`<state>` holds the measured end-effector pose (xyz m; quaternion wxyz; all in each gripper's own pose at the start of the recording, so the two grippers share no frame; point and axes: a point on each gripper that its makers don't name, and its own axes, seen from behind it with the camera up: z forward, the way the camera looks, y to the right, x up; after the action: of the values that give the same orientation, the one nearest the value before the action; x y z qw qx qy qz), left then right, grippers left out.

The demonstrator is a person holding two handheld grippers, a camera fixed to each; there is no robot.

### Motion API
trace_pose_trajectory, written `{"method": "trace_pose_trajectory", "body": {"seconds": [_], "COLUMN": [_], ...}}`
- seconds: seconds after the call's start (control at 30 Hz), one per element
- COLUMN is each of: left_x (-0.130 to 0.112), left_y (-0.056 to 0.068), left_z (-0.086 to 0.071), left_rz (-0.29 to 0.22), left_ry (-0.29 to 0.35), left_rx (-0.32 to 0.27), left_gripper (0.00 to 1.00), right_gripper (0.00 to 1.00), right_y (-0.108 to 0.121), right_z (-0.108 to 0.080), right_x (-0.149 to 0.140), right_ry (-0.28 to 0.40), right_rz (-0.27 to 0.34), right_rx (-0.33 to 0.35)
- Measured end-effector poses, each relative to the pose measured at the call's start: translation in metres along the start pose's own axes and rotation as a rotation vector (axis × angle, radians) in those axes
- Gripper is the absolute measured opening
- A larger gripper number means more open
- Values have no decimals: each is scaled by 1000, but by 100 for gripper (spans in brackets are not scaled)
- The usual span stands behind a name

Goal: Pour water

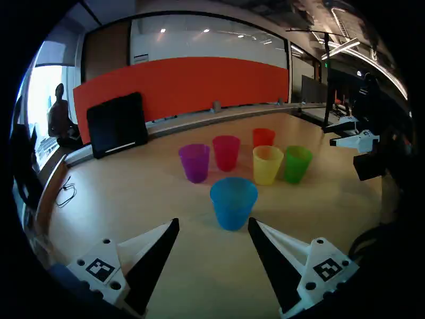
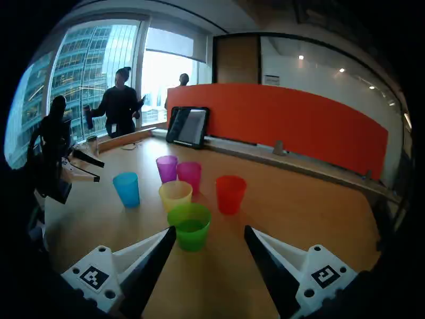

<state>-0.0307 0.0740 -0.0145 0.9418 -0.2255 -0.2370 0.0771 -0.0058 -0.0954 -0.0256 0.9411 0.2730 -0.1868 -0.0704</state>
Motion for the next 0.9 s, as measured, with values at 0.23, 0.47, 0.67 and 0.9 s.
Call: {"method": "trace_pose_trajectory", "body": {"seconds": [0.23,0.47,0.67,0.9], "left_x": [19,41,61,82], "left_y": [-17,-36,-50,-57], "left_z": [-8,-20,-33,-48], "left_rz": [-12,-46,-67,-69], "left_ry": [87,190,287,391], "left_rx": [97,192,271,342], "left_gripper": [96,96,96,96], "right_gripper": [99,99,99,99], "right_y": [13,30,46,55], "right_z": [-5,-14,-24,-38], "right_x": [19,36,51,65], "right_ry": [85,173,256,339], "right_rz": [30,43,55,60], "right_rx": [-106,-227,-336,-424]}}
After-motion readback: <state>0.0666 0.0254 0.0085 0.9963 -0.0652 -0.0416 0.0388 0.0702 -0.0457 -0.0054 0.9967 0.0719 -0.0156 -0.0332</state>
